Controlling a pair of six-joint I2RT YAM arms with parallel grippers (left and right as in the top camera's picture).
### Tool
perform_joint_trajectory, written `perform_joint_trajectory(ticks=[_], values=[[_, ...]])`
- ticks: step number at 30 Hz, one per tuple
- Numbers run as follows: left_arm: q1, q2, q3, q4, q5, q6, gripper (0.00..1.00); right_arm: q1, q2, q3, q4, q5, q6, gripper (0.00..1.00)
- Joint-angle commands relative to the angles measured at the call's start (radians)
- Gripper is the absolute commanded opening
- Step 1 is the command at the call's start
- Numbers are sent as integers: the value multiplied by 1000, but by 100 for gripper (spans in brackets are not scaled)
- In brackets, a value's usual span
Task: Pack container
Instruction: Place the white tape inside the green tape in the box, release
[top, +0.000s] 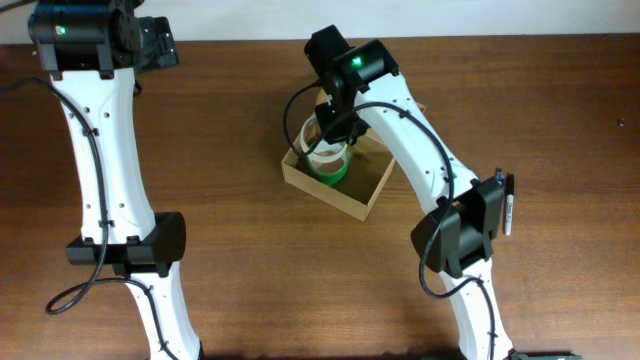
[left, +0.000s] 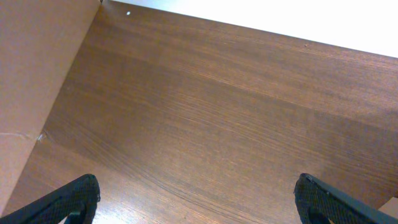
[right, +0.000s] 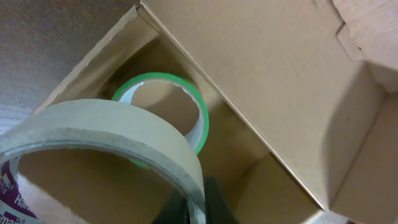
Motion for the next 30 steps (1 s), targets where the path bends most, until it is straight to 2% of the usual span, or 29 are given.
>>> perform_joint_trajectory(ticks=[1, 30], values=[[7, -32, 8, 2, -3, 9, 100, -13, 33, 3, 2, -13, -8, 4], [7, -32, 8, 2, -3, 9, 100, -37, 170, 1, 23, -13, -5, 4]])
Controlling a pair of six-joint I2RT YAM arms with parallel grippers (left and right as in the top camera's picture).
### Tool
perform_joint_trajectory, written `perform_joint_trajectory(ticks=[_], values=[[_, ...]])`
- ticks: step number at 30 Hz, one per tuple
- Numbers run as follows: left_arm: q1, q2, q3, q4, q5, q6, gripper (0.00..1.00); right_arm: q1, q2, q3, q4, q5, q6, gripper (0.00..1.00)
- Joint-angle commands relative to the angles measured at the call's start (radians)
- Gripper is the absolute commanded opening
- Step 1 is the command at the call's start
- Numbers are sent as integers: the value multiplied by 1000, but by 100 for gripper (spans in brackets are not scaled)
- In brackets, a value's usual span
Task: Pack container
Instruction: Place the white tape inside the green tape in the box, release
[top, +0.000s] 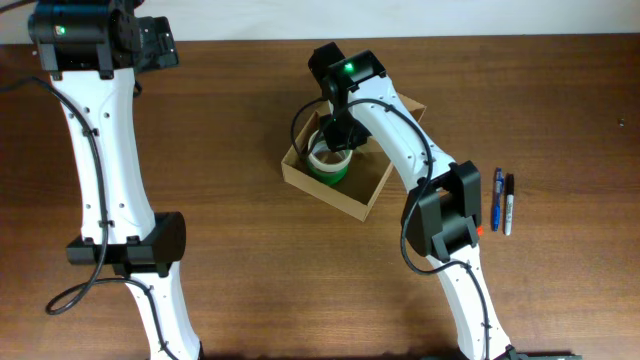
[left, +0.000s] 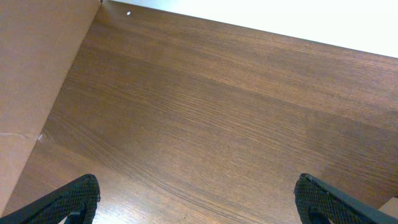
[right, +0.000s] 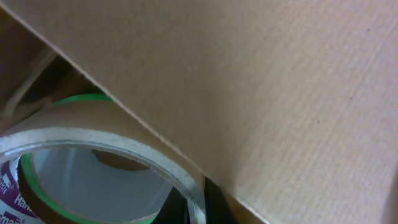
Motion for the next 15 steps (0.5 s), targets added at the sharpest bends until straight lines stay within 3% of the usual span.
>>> perform_joint_trajectory(ticks=[1, 7, 15], values=[[7, -32, 8, 1, -3, 9, 100, 0, 24, 1, 4, -9, -4, 4], [7, -32, 8, 2, -3, 9, 100, -1, 23, 6, -8, -9, -8, 25], [7, -32, 8, 2, -3, 9, 100, -1, -41, 171, -124, 58, -18, 28]])
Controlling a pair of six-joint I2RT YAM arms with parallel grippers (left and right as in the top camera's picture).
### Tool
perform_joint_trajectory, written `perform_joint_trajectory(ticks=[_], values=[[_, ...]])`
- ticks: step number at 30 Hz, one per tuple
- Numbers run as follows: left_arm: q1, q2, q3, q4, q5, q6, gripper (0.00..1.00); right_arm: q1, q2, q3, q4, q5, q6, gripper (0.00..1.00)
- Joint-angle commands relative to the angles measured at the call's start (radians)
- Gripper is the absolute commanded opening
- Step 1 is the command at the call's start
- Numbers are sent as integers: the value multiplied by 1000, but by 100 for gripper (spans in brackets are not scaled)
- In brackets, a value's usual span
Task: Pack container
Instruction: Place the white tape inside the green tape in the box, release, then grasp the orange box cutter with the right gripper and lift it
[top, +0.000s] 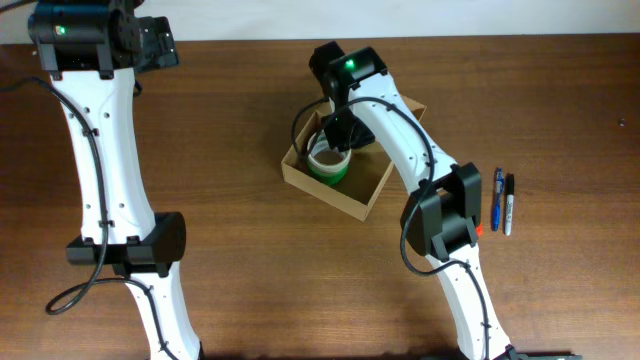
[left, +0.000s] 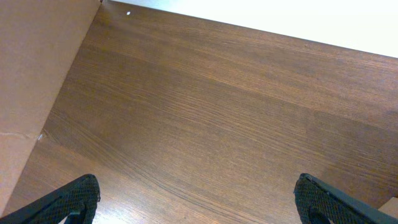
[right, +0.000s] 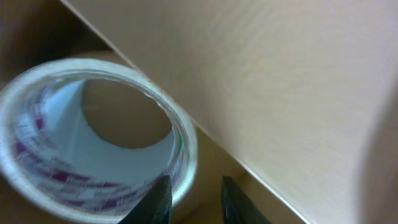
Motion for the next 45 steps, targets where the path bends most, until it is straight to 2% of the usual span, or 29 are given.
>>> perform_joint_trajectory(ticks=[1, 6, 9, 13, 17, 20, 27, 29, 33, 38, 45], values=[[7, -32, 8, 2, -3, 9, 100, -1, -82, 119, -33, 74, -19, 29], [7, -32, 8, 1, -3, 9, 100, -61, -397, 131, -49, 121, -22, 31], [7, -32, 8, 2, -3, 9, 100, -158, -562, 77, -37, 118, -22, 25], [7, -32, 8, 1, -3, 9, 100, -379, -816, -176, 69, 47, -23, 24], [7, -32, 8, 2, -3, 9, 100, -605, -1043, -536, 222, 7, -22, 36], [7, -32, 8, 2, -3, 9, 100, -707, -1123, -755, 249, 6, -21, 39], [7, -32, 8, 2, -3, 9, 100, -671, -1002, -1016, 332, -8, -55, 52], [7, -32, 8, 2, -3, 9, 100, -654, -932, -1034, 372, -9, -90, 62], [7, -32, 8, 2, -3, 9, 100, -644, -784, -1033, 436, -11, -162, 72], [7, -32, 8, 2, -3, 9, 100, -638, -617, -1032, 446, -21, -169, 72], [7, -32, 8, 1, -3, 9, 100, -633, -538, -1032, 452, -53, -202, 71]])
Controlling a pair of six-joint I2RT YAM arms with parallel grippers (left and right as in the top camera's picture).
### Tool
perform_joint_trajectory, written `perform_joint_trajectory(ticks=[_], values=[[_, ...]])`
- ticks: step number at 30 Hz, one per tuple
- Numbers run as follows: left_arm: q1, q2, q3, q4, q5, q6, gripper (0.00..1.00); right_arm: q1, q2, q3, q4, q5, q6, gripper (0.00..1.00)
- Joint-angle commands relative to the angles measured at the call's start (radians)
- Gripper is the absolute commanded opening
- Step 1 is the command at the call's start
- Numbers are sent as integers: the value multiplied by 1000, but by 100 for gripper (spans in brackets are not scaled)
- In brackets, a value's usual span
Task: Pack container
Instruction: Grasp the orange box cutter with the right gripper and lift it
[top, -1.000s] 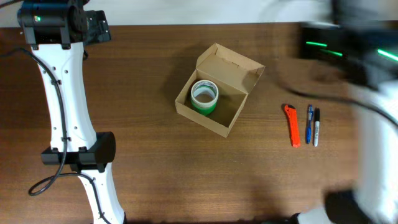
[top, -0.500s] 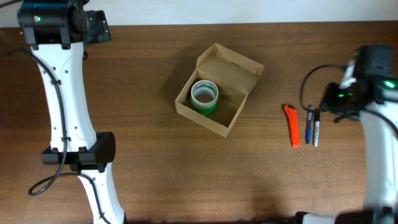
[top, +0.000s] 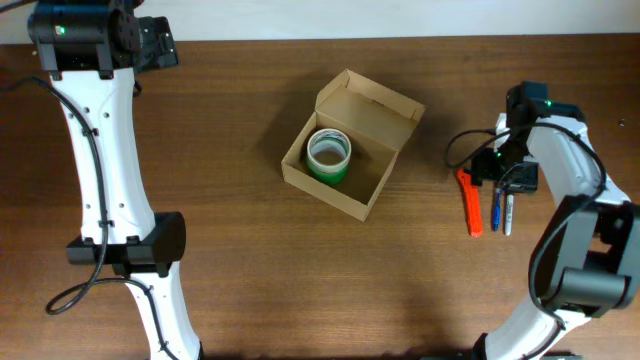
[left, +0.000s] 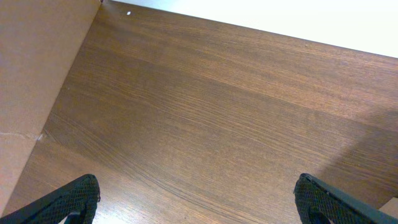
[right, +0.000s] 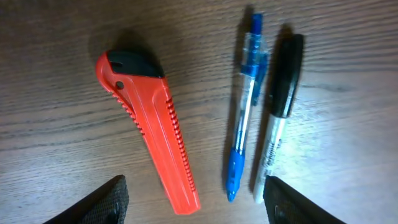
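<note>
An open cardboard box (top: 372, 190) stands mid-table. Inside it a beige tape roll (top: 328, 147) lies stacked on a green one (top: 330, 172). To the right lie an orange box cutter (right: 151, 124), a blue pen (right: 245, 127) and a black marker (right: 278, 118); the overhead view also has the cutter (top: 470, 205). My right gripper (right: 198, 202) hangs open just above them, with nothing between its fingers. My left gripper (left: 198, 199) is open over bare wood at the far left (top: 150, 45).
A brown cardboard surface (left: 31, 81) fills the left side of the left wrist view. The box's lid flap (top: 372, 100) stands up on its far side. The table's far edge (top: 450, 38) runs along the top.
My right gripper has left the box and now hangs open over the cutter and pens at the right. The beige roll stays in the box on the green roll. The left arm is unchanged.
My right gripper held the beige tape roll just above the green roll in the box. A second later it was lower inside the box, then its fingers stood parted at the roll. Now the roll rests there and the gripper is over the cutter and pens.
</note>
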Motion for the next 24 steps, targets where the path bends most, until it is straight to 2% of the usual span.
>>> perform_joint_trajectory(ticks=[1, 20, 22, 24], values=[[6, -32, 8, 2, -3, 9, 100, 12, 27, 1, 4, -20, -25, 71], [6, -32, 8, 1, -3, 9, 100, 90, 166, 0, 21, 19, -72, 69], [6, -32, 8, 2, -3, 9, 100, 90, 184, 0, 25, 18, -66, 66], [6, -32, 8, 2, -3, 9, 100, 90, 201, 0, 25, 18, -64, 56]])
